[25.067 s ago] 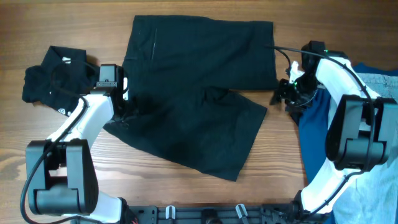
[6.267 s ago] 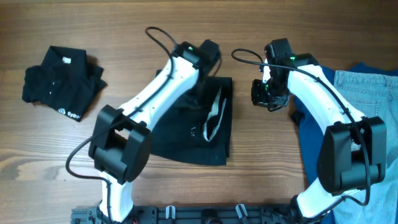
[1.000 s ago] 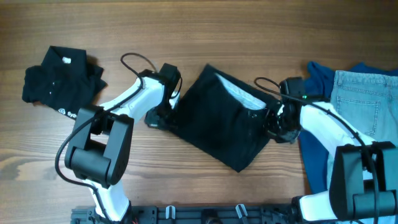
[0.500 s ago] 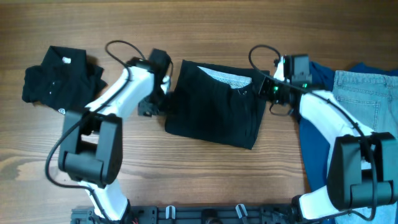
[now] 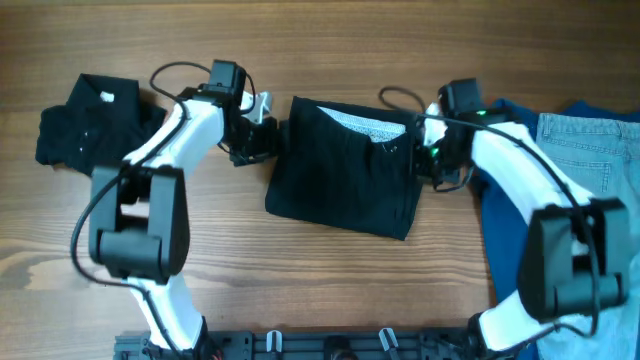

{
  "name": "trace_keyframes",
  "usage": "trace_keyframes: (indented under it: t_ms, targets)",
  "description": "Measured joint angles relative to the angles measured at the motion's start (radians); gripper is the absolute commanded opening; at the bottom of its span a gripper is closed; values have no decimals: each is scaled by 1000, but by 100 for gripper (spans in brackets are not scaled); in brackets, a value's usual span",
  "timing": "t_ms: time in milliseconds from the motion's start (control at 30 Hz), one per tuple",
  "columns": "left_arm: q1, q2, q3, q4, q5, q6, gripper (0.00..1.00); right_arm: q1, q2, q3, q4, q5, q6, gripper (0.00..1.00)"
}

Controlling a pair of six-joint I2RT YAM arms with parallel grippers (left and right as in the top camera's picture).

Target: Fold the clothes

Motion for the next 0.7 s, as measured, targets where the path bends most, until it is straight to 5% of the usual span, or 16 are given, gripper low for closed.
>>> trace_keyframes:
  t_ms: [200, 300, 567, 667, 700]
  targets:
    - [-1, 39, 13, 45, 37, -11, 85, 16, 83, -11, 27, -5, -15, 6]
    - [-15, 57, 25, 77, 53, -30, 75, 16, 89, -11, 29, -7, -15, 6]
    - [-113, 113, 50, 136, 97, -77, 33, 16, 89, -11, 26, -7, -18, 6]
    - [-110, 129, 46, 162, 135, -102, 4, 16, 89, -11, 24, -7, -18, 6]
    - [-112, 138, 44, 169, 151, -109, 4, 16, 89, -11, 22, -6, -18, 4]
